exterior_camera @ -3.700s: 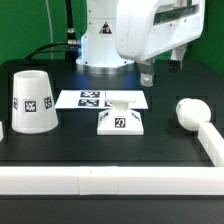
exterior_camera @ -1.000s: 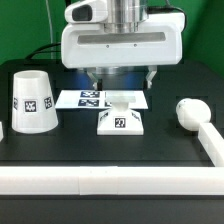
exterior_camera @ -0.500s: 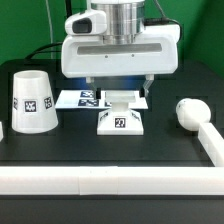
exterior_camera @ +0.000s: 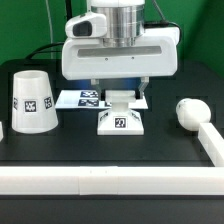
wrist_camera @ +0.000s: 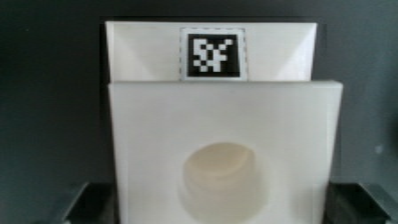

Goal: Assemble lamp

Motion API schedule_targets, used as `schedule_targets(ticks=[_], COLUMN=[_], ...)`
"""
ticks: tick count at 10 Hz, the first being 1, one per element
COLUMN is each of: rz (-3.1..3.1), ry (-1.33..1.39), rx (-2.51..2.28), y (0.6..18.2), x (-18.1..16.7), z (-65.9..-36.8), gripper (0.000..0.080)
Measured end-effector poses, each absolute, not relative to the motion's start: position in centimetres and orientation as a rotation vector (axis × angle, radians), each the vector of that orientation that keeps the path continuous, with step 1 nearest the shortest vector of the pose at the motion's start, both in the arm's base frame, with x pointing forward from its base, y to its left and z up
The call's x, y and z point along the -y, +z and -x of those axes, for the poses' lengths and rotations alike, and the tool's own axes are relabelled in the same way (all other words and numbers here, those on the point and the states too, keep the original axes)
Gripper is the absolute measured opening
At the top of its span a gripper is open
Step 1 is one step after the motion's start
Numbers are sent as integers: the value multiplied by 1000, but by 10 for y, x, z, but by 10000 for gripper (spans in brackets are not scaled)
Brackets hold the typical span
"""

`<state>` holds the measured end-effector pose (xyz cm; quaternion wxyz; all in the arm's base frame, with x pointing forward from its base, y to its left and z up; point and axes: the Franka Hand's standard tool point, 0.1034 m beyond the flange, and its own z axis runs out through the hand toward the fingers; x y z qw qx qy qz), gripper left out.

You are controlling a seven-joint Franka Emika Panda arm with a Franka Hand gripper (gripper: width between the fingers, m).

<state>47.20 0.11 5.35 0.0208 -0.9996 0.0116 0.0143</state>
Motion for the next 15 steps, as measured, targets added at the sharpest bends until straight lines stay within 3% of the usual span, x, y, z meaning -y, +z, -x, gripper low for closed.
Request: schedule_targets(ticks=[7,15], rz=[3098,3082], ry=[38,-64], rx=[-21,55], y=[56,58], x=[-7,-39], z=[-477,-549], gripper=[534,535])
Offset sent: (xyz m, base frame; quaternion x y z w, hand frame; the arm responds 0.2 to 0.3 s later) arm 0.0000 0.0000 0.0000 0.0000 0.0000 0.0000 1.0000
